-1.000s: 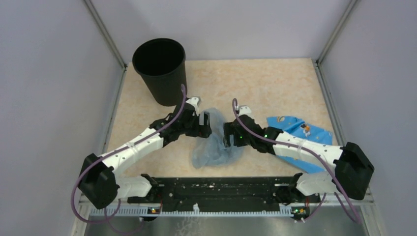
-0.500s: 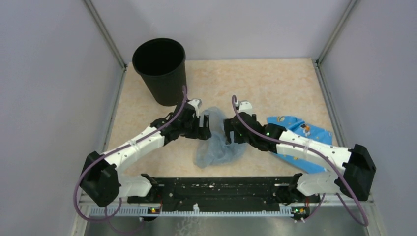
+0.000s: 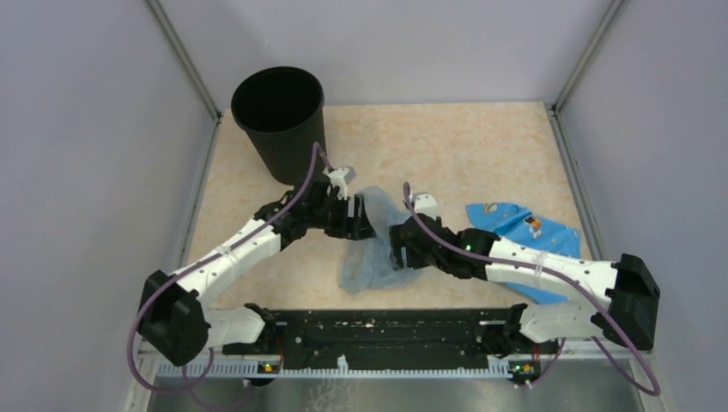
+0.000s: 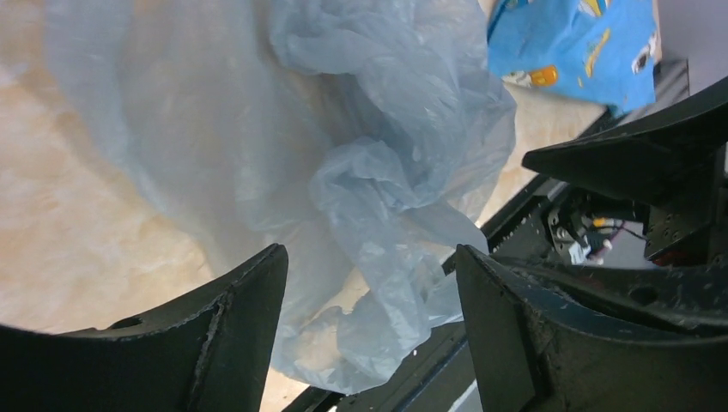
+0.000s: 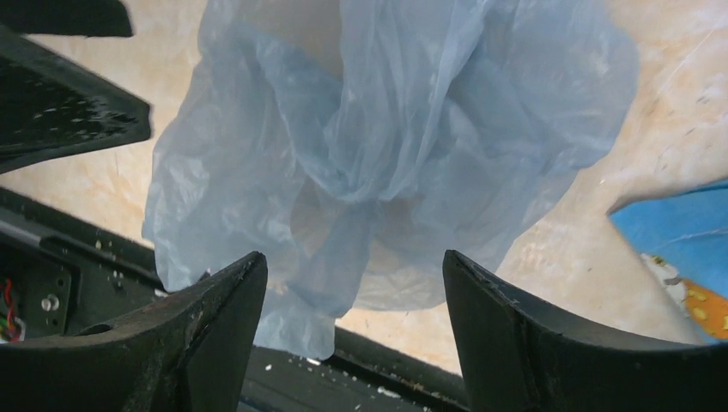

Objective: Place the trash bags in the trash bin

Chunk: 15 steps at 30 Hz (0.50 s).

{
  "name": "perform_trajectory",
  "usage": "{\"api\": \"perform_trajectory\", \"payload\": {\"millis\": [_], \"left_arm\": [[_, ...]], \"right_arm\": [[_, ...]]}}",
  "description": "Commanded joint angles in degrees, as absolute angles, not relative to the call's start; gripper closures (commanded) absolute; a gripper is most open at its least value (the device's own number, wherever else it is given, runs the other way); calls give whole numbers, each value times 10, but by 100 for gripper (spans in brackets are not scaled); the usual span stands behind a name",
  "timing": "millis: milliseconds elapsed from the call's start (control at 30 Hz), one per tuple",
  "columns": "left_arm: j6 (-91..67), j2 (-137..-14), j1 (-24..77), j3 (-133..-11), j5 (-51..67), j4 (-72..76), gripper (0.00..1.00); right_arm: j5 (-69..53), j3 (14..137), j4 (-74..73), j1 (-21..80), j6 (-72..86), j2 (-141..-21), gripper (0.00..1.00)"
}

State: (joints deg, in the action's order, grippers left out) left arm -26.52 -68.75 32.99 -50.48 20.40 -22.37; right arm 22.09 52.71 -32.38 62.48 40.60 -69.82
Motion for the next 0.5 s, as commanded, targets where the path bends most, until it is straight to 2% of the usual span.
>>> {"api": "perform_trajectory", "payload": {"millis": [0, 167, 267, 300, 333, 400, 467], "left_arm": [[-273, -743, 363, -524, 253, -182, 22], [-289, -801, 370, -513, 233, -167, 35], [-305, -816, 370, -507, 234, -144, 57], [-308, -818, 370, -506, 231, -141, 66], [-309, -818, 370, -506, 224, -139, 79], [-309, -820, 367, -512, 199, -144, 96], [-306, -823, 355, -525, 177, -162, 100]], "right_arm": [[172, 491, -289, 649, 453, -677, 26], [134, 446, -230, 659, 468, -699, 27], [122, 439, -207, 658, 468, -729, 33], [125, 444, -208, 659, 468, -741, 40], [129, 449, -212, 658, 466, -745, 48], [141, 454, -219, 658, 462, -743, 69], [162, 462, -247, 655, 457, -735, 91]]}}
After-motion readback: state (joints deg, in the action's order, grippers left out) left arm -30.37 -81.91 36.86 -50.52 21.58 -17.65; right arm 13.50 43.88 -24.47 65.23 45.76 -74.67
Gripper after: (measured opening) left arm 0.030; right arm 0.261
